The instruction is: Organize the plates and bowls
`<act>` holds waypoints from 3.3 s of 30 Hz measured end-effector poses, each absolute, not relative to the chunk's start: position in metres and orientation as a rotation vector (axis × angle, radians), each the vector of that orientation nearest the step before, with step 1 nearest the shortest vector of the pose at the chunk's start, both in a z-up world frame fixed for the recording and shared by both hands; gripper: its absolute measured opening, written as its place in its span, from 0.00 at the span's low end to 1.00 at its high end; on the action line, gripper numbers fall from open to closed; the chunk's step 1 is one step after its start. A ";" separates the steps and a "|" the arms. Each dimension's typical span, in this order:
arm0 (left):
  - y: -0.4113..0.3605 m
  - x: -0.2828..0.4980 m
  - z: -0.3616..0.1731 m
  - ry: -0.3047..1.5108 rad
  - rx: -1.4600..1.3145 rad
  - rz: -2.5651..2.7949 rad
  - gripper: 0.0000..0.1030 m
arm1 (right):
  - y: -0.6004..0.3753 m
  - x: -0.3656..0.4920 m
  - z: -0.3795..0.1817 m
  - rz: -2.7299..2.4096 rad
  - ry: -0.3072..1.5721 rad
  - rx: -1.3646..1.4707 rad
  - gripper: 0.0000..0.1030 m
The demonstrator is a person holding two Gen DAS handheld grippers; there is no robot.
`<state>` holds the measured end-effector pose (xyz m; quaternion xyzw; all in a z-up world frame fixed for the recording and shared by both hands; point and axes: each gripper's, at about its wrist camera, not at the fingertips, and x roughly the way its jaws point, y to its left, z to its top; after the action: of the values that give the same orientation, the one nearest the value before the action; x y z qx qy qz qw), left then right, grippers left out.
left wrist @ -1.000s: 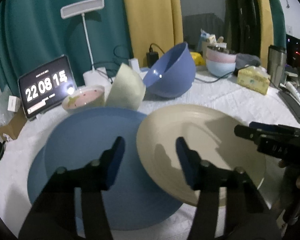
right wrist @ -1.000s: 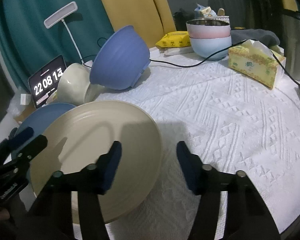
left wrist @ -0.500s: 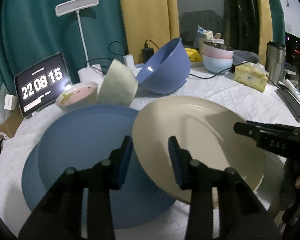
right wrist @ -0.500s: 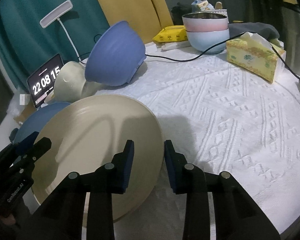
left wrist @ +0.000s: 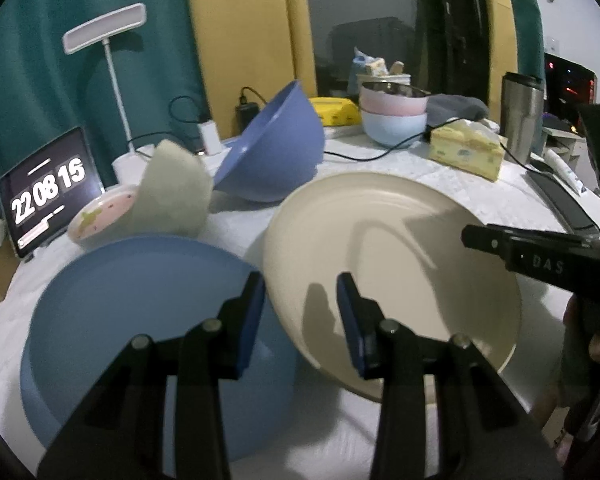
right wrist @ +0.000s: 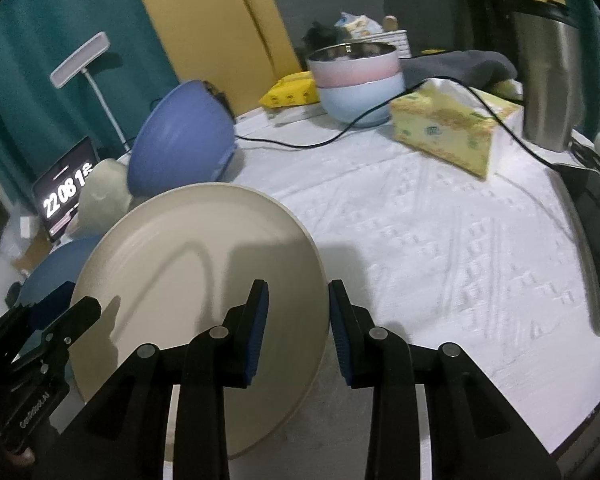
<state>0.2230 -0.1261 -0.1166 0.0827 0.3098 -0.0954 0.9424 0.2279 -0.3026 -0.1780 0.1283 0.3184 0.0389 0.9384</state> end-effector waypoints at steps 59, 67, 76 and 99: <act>-0.026 0.197 -0.080 0.514 -0.010 -0.139 0.44 | -0.218 0.201 -0.132 0.025 0.559 0.119 0.33; 0.012 0.187 -0.075 0.472 -0.053 -0.077 0.45 | -0.184 0.204 -0.129 0.055 0.567 0.072 0.33; 0.046 0.181 -0.084 0.470 -0.103 -0.036 0.45 | -0.148 0.211 -0.133 0.078 0.592 0.022 0.33; 0.080 0.201 -0.124 0.603 -0.161 -0.006 0.46 | -0.101 0.238 -0.169 0.120 0.692 -0.018 0.33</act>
<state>0.2013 0.0798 -0.1238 -0.0793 0.2966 -0.0029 0.9517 0.2383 -0.1013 -0.1691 -0.0086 0.3389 0.0587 0.9389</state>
